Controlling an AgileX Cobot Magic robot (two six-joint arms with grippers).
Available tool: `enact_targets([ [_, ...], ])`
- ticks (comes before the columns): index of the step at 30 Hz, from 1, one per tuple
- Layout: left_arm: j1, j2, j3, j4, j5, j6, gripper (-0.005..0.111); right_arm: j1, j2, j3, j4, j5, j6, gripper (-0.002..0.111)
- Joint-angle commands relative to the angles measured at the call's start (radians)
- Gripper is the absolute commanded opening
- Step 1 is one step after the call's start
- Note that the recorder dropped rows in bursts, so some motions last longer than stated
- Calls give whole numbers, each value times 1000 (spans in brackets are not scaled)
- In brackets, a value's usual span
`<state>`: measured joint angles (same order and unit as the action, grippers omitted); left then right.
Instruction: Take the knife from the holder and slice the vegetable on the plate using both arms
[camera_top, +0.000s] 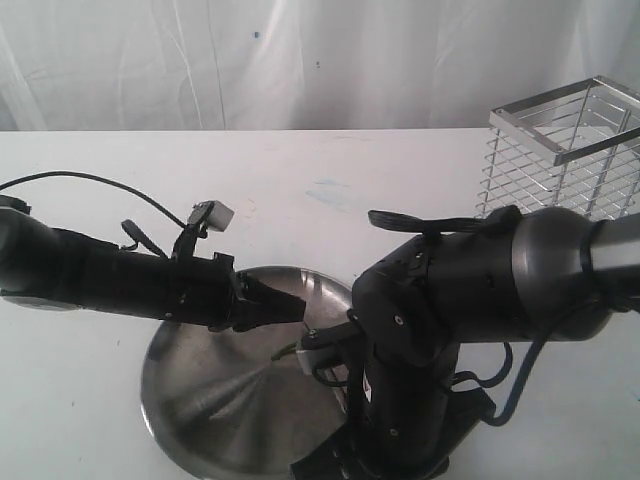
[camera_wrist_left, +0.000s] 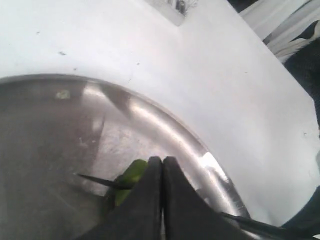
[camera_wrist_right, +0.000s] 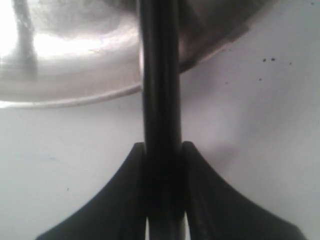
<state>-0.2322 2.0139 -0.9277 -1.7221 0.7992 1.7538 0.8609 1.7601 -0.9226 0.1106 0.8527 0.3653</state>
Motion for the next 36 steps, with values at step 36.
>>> enact_targets([
  [36,-85,121,-79,168,-191,-211,0,-4,-34,6,9,130,-2,0],
])
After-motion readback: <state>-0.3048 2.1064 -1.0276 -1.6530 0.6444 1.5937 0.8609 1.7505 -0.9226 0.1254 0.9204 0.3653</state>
